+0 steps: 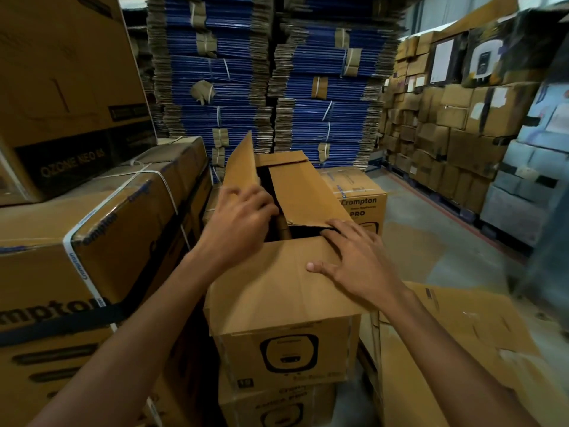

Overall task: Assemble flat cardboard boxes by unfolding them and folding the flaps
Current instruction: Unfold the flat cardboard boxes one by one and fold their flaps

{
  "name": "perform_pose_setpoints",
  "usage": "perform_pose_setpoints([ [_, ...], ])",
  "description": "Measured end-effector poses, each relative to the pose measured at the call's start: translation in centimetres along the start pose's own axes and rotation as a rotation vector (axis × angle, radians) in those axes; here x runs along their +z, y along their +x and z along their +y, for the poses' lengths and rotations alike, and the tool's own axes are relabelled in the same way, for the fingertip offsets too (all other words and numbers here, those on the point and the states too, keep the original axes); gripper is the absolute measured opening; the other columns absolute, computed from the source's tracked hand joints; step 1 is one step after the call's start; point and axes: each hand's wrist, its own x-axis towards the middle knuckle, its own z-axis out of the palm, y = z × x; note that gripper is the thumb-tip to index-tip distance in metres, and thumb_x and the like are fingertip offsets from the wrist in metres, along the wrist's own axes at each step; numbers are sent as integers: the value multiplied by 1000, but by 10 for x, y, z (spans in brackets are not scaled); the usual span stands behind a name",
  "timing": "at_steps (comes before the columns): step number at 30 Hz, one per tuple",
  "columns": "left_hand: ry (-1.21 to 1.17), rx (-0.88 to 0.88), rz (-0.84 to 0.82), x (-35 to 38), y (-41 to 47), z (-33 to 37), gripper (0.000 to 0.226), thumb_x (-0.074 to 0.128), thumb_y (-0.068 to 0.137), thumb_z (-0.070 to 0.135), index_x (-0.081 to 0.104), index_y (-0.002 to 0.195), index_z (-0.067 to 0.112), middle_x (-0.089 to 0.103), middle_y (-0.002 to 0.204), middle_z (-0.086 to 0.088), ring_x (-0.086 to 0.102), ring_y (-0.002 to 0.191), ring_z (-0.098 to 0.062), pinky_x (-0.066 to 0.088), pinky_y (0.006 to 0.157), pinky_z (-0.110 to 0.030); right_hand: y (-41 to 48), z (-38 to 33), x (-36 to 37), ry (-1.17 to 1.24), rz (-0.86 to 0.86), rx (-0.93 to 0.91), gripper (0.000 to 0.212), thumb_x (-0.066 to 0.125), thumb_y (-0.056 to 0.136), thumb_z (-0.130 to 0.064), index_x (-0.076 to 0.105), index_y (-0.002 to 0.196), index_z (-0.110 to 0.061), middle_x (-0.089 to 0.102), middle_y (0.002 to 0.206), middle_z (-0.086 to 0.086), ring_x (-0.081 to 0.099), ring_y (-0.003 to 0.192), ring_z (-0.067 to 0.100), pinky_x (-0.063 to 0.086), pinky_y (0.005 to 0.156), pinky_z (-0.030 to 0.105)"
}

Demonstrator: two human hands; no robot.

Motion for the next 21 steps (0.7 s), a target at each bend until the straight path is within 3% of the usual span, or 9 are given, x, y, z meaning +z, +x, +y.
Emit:
perform_pose_setpoints([
  [4, 122, -323, 57, -26, -4, -39, 32, 67, 91, 21, 69, 123, 18, 67, 127, -7, 45, 127, -31, 30, 102, -52, 1, 9, 0, -15, 6, 45, 94, 45, 82, -84, 39, 153, -24, 23, 166, -11, 18, 152, 13, 17, 122, 52],
  [8, 148, -664, -200, -30, -28, -73, 37, 58, 96, 23, 62, 133, 22, 62, 136, -6, 43, 132, -32, 23, 113, -60, 7, 32, -2, -12, 23, 102, 91, 54, 83, -78, 37, 154, -24, 22, 166, -11, 17, 153, 15, 17, 121, 55],
  [10, 103, -702, -423, -21, -34, -76, 44, 52, 99, 28, 50, 144, 31, 57, 143, -1, 45, 134, -27, 20, 114, -63, 15, 45, -7, -11, -19, 158, 91, 59, 83, -75, 36, 155, -25, 21, 167, -10, 16, 153, 16, 19, 120, 57],
  [12, -1, -618, -636, -12, -32, -72, 48, 47, 104, 34, 37, 150, 43, 42, 155, 2, 40, 140, -26, 24, 113, -62, 24, 51, -18, -33, -53, 221, 89, 67, 81, -70, 40, 153, -26, 22, 166, -7, 15, 152, 21, 22, 118, 60],
  [14, -236, -516, -711, -1, -30, -69, 51, 45, 106, 31, 32, 151, 50, 23, 165, 6, 28, 148, -27, 27, 114, -60, 28, 45, -30, -59, 0, 252, 80, 78, 79, -56, 49, 148, -25, 28, 163, 1, 18, 150, 27, 24, 116, 59],
  [16, -534, -501, -637, 13, -28, -65, 55, 48, 106, 24, 32, 152, 50, 18, 167, 7, 22, 152, -25, 27, 119, -56, 27, 23, -38, -73, 113, 166, 67, 81, 80, -28, 55, 142, -22, 38, 157, 5, 26, 146, 25, 24, 120, 50],
  [18, -748, -569, -475, 31, -30, -52, 52, 49, 106, 22, 37, 151, 44, 26, 164, 7, 26, 150, -22, 28, 121, -52, 23, -12, -39, 27, 162, -7, 59, 72, 87, -12, 54, 141, -24, 46, 150, -1, 35, 141, 16, 24, 120, 38],
  [21, -847, -621, -271, 58, -35, -27, 41, 43, 108, 20, 46, 147, 34, 29, 163, 5, 23, 151, -17, 19, 123, -40, 19, -61, -24, 225, -23, -104, 47, 58, 100, -33, 47, 145, -31, 49, 147, -10, 43, 135, 10, 38, 114, 36],
])
